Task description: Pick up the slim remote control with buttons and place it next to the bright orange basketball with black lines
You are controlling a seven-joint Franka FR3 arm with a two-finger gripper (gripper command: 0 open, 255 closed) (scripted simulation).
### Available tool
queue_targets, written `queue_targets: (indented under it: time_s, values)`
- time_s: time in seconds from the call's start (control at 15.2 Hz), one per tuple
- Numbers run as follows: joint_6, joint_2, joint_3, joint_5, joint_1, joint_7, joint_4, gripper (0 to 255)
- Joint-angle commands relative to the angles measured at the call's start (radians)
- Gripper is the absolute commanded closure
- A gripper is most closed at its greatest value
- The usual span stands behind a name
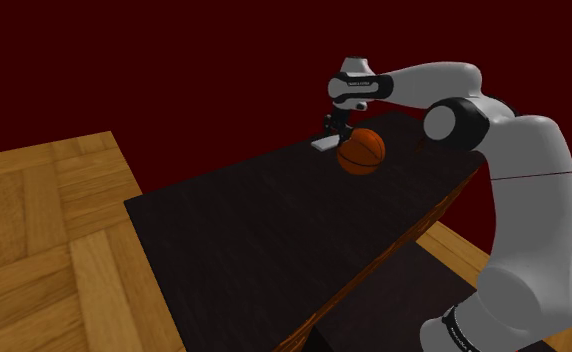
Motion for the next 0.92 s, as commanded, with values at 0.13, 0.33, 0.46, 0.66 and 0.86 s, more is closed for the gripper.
queue_targets:
  time_s: [0.13,0.33,0.46,0.66,0.86]
  values:
    - [0.044,0.017,-0.001,-0.002,-0.002,0.000,-0.027,255]
    - [0.073,0.033,-0.003,-0.003,-0.001,0.001,-0.040,255]
    - [0.092,0.045,-0.003,-0.004,-0.001,0.001,-0.046,255]
    - [0.118,0.064,-0.005,-0.006,-0.001,0.002,-0.053,255]
    - [0.144,0.085,-0.006,-0.008,0.000,0.003,-0.058,255]
